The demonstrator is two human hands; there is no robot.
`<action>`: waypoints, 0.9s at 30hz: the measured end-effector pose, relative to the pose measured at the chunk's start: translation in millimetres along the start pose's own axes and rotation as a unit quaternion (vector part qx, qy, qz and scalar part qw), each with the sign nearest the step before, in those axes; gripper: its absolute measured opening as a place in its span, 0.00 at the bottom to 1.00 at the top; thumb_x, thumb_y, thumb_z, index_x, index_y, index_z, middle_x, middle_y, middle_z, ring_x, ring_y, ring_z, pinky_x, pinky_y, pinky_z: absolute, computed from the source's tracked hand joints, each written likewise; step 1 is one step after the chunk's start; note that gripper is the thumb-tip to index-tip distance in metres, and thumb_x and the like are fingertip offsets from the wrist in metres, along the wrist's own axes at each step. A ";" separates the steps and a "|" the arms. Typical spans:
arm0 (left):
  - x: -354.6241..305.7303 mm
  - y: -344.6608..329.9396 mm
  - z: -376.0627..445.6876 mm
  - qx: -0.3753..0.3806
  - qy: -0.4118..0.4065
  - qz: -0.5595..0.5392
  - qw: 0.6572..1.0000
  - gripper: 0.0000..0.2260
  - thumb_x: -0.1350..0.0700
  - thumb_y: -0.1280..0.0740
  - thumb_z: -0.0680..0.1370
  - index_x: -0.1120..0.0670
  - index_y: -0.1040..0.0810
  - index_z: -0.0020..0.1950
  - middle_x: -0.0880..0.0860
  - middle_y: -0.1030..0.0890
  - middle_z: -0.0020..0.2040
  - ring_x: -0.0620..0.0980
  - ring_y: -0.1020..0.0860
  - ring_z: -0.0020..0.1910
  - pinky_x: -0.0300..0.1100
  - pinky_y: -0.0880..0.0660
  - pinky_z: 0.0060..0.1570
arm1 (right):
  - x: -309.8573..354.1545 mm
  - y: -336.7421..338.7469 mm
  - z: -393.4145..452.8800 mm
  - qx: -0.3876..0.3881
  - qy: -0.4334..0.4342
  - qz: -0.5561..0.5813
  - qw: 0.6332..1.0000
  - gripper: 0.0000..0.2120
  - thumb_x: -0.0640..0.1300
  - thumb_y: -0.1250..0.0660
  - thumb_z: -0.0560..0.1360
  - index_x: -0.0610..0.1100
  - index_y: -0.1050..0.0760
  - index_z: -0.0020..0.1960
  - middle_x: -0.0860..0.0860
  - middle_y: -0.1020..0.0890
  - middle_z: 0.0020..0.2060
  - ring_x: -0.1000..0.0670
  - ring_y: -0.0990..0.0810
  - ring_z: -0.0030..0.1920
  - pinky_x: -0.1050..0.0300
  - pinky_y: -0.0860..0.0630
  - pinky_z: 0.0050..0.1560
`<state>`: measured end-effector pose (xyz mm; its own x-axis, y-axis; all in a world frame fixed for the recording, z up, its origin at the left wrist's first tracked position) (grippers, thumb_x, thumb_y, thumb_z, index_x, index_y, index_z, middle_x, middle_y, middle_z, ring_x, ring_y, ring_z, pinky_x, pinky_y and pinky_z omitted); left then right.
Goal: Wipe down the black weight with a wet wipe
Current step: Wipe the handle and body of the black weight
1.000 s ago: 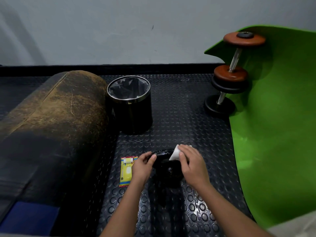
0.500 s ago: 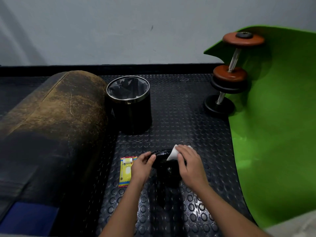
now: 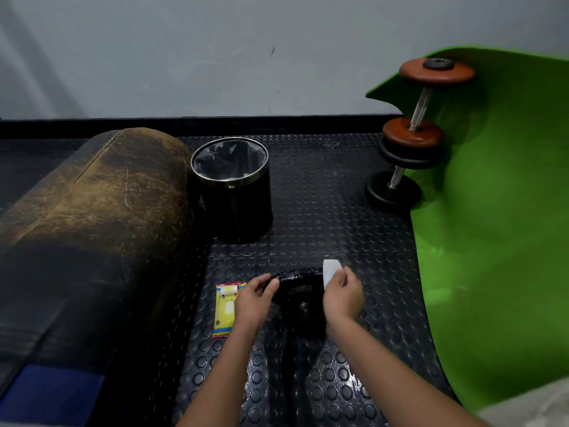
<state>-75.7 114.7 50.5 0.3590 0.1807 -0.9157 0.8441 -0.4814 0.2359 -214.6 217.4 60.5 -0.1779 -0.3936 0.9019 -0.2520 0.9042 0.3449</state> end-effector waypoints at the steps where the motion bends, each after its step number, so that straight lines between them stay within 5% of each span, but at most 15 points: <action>1: 0.0 0.0 0.2 0.000 -0.001 0.002 1.000 0.18 0.51 0.32 0.76 0.54 0.24 0.65 0.51 0.21 0.62 0.46 0.24 0.62 0.36 0.29 0.59 | 3.7 -3.4 -3.1 -0.020 -0.028 0.019 0.999 0.19 0.46 0.42 0.83 0.41 0.27 0.71 0.45 0.27 0.70 0.43 0.26 0.67 0.48 0.30 0.69; 6: 1.3 -1.1 2.6 -0.003 0.003 -0.002 1.000 0.18 0.52 0.31 0.76 0.55 0.23 0.65 0.52 0.20 0.61 0.46 0.23 0.59 0.35 0.30 0.58 | 27.8 -13.3 -24.8 -0.023 -0.178 0.067 0.981 0.22 0.47 0.37 0.79 0.44 0.31 0.72 0.45 0.25 0.66 0.39 0.23 0.60 0.45 0.23 0.61; 9: 0.3 -1.5 2.5 -0.004 0.002 -0.003 1.000 0.18 0.53 0.31 0.76 0.56 0.23 0.64 0.52 0.20 0.61 0.46 0.23 0.59 0.35 0.30 0.58 | 47.1 -13.6 -37.7 0.029 -0.279 0.148 0.948 0.15 0.44 0.36 0.76 0.41 0.25 0.61 0.44 0.19 0.52 0.41 0.19 0.47 0.47 0.18 0.47; 12: 1.4 -1.1 2.3 0.000 0.002 -0.003 1.000 0.18 0.52 0.31 0.76 0.55 0.24 0.65 0.52 0.20 0.60 0.45 0.23 0.58 0.35 0.30 0.57 | 66.3 -11.0 -42.7 0.107 -0.342 0.233 0.904 0.08 0.44 0.33 0.76 0.39 0.25 0.49 0.43 0.20 0.45 0.43 0.21 0.38 0.52 0.24 0.33; 14: 2.0 -1.0 2.5 -0.001 0.004 -0.008 1.000 0.18 0.52 0.31 0.76 0.55 0.24 0.65 0.52 0.20 0.60 0.45 0.23 0.57 0.35 0.30 0.56 | 72.4 -4.8 -35.4 0.148 -0.354 0.251 0.889 0.12 0.48 0.34 0.78 0.39 0.26 0.55 0.43 0.20 0.46 0.43 0.21 0.40 0.52 0.28 0.39; 19: 2.8 -0.7 2.6 0.005 0.007 -0.014 1.000 0.19 0.51 0.31 0.76 0.55 0.24 0.65 0.51 0.20 0.61 0.46 0.23 0.59 0.37 0.28 0.59 | 63.6 16.2 -7.4 0.159 -0.403 0.334 0.837 0.18 0.52 0.39 0.81 0.36 0.30 0.60 0.41 0.23 0.59 0.39 0.26 0.66 0.44 0.36 0.70; 22: 4.4 -0.2 3.2 0.004 0.009 -0.015 1.000 0.18 0.51 0.31 0.76 0.54 0.24 0.65 0.51 0.20 0.60 0.46 0.23 0.59 0.38 0.28 0.60 | 50.9 9.0 -1.2 0.158 -0.405 0.351 0.829 0.27 0.56 0.36 0.77 0.37 0.31 0.66 0.40 0.20 0.54 0.38 0.22 0.61 0.42 0.35 0.72; 27: 5.5 -1.7 6.4 -0.003 0.010 -0.015 1.000 0.16 0.52 0.30 0.76 0.53 0.23 0.62 0.51 0.19 0.58 0.45 0.21 0.57 0.38 0.28 0.60 | 52.5 -12.3 -21.8 0.213 -0.403 0.315 0.833 0.30 0.59 0.34 0.72 0.35 0.27 0.62 0.36 0.19 0.56 0.37 0.22 0.62 0.42 0.38 0.74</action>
<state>-77.7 111.0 43.0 0.3412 0.2130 -0.9156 0.8569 -0.4710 0.2097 -200.1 189.3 109.2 -0.9394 -0.0017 0.3427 -0.1509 0.9000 -0.4090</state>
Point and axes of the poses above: each hand's wrist, its own z-axis towards the middle knuckle, its own y-axis out of the back of the hand, x = y × z, the point moved 2 cm from there along z, towards the middle knuckle
